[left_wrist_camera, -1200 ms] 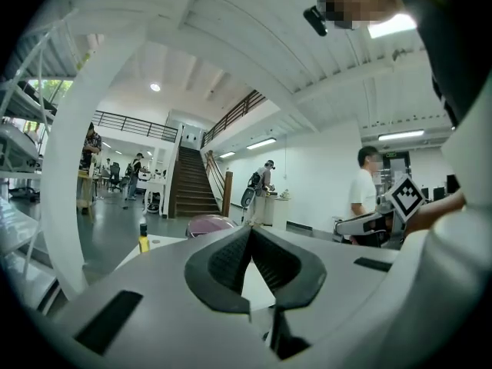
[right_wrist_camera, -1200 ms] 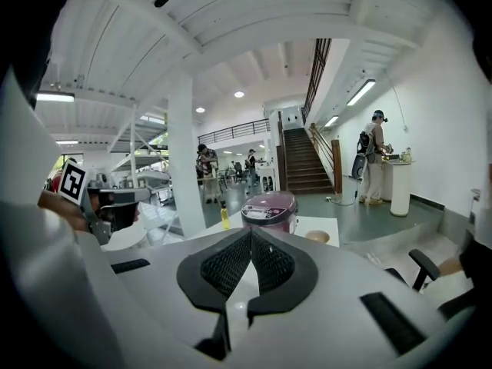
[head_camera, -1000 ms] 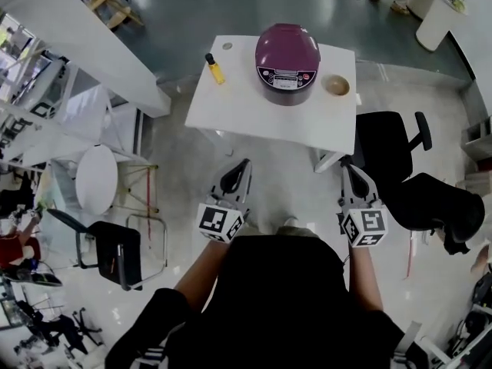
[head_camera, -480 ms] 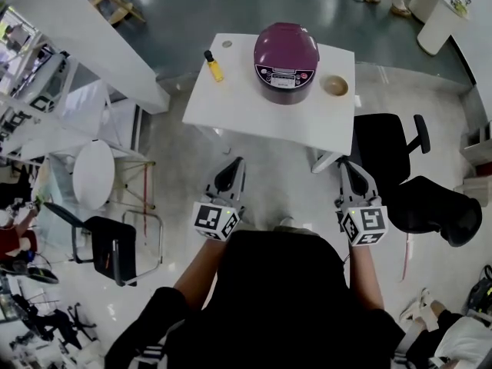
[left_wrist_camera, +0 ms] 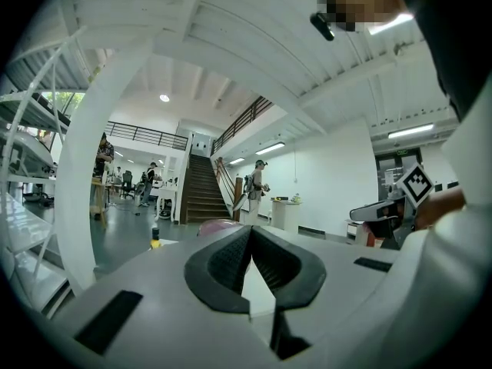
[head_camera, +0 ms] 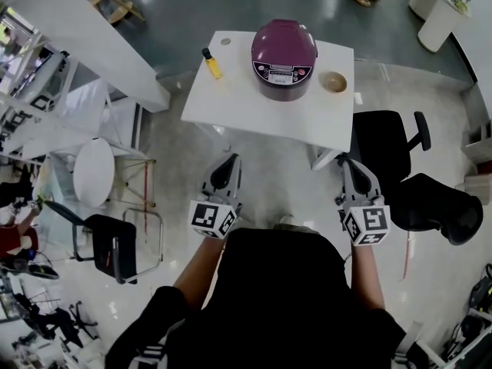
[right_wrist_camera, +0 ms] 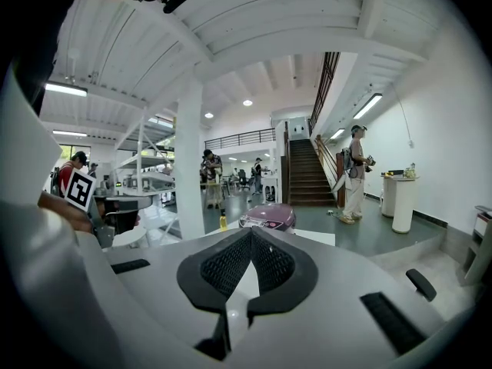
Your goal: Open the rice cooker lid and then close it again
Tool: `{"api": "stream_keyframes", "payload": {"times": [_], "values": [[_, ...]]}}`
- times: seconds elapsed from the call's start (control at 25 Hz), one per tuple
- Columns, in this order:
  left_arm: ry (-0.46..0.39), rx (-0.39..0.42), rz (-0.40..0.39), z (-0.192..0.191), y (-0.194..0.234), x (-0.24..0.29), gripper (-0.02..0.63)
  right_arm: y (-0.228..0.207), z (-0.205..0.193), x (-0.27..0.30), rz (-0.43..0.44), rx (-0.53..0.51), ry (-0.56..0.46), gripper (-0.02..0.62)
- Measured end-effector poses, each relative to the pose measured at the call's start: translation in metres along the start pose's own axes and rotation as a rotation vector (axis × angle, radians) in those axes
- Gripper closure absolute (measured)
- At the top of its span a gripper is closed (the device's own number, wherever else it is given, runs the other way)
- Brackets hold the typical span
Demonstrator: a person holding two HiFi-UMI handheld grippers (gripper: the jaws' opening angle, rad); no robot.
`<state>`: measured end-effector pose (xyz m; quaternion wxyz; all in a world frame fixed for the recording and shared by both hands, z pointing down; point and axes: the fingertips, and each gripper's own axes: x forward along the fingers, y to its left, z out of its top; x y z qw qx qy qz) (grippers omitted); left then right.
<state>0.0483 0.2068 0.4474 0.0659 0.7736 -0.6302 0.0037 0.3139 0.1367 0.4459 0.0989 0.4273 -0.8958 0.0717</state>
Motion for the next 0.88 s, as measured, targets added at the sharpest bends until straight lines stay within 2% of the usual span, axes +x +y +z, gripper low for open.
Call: {"api": "stream_keyframes", "payload": {"times": [0.88], "values": [[0.002,0.017,0.034,-0.001,0.006,-0.016,0.603,-0.013,-0.006,-0.016,-0.019,-0.012,-0.002,0.597]]}}
